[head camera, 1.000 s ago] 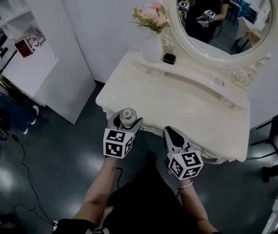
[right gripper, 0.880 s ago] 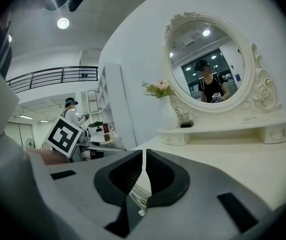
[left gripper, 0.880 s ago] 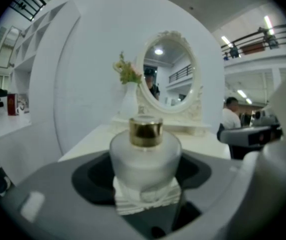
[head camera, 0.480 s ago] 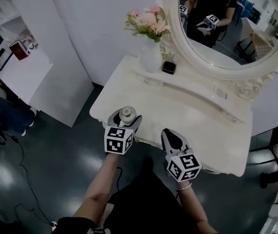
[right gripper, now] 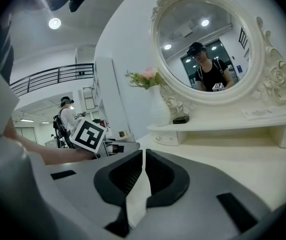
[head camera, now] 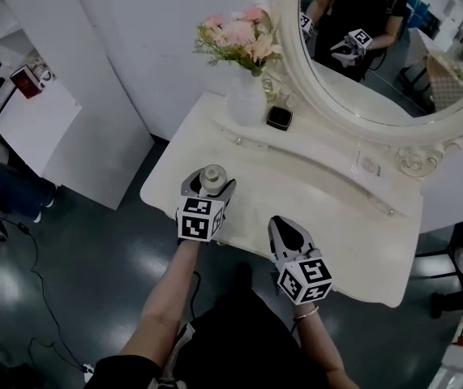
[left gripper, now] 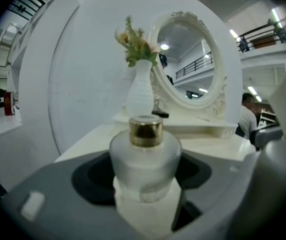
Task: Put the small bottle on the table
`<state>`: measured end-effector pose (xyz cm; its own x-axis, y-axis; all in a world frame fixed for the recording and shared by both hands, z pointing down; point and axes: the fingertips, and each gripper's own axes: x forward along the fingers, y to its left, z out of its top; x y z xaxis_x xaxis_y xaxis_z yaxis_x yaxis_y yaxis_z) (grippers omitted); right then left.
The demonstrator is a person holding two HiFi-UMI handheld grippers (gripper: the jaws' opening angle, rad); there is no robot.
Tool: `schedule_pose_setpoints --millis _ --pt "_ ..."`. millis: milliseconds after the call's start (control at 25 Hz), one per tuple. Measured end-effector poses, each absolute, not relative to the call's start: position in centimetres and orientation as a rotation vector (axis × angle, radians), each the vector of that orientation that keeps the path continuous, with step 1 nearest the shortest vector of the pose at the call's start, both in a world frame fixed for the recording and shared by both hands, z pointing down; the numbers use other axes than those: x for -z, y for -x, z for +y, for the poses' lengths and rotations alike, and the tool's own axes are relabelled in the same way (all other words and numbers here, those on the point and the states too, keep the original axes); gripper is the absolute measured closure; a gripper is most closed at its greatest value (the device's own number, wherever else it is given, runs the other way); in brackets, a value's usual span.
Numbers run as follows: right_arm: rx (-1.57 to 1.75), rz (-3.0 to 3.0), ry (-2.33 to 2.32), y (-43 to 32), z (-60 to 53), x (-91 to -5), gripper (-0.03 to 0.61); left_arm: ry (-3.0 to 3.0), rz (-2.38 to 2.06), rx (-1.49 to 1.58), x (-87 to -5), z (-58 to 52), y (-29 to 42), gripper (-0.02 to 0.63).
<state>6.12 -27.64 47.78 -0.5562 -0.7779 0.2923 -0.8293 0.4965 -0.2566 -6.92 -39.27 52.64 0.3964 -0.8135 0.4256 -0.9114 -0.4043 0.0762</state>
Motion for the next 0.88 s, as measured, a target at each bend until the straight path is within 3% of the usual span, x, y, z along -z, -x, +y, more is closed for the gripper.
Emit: schedule_pose_setpoints --millis 880 --pt "-0.602 -2.547 -1.443 -8.7 -30.7 -49.1 0.572 -2.35 -1.485 -0.553 -56.4 -46.7 3.7 0.276"
